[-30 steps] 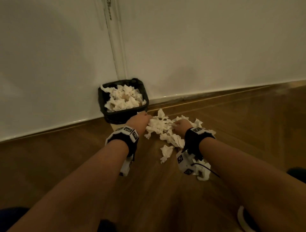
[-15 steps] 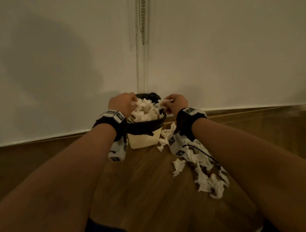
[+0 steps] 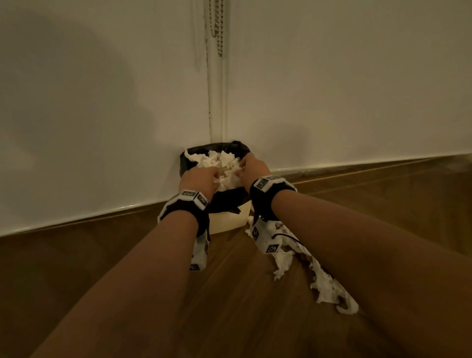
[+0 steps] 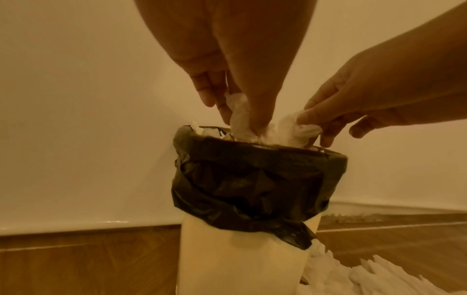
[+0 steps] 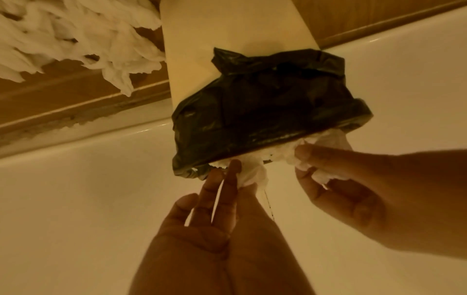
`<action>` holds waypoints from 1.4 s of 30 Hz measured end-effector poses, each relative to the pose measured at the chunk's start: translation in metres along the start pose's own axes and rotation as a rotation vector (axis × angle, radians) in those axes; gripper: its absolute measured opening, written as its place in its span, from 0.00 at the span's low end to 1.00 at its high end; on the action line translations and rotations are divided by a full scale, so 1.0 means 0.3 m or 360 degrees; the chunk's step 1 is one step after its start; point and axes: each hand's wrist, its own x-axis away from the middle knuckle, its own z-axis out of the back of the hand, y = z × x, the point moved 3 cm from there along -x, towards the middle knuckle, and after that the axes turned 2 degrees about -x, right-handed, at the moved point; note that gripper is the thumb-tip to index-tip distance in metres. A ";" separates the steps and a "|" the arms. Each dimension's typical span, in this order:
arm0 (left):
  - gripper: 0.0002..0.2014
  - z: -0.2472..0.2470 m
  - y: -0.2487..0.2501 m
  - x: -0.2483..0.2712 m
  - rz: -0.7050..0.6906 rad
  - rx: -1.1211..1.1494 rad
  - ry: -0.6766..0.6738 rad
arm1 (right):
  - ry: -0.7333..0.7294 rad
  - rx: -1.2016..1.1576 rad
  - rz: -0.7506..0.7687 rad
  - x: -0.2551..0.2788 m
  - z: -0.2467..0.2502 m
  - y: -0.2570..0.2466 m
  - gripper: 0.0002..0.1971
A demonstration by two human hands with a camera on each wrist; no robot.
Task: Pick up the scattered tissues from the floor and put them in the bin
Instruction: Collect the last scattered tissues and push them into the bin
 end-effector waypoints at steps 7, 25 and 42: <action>0.12 -0.032 -0.019 -0.045 0.0083 -0.0021 -0.0060 | -0.0116 0.0442 0.0242 -0.028 -0.019 -0.037 0.13; 0.17 -0.118 0.008 -0.013 -0.0042 -0.0255 -0.0294 | -0.0629 0.0910 0.0458 0.035 -0.125 -0.012 0.22; 0.16 -0.144 0.362 0.170 -0.0641 -0.0073 0.0300 | 0.0079 0.0482 0.0204 0.153 0.159 0.422 0.15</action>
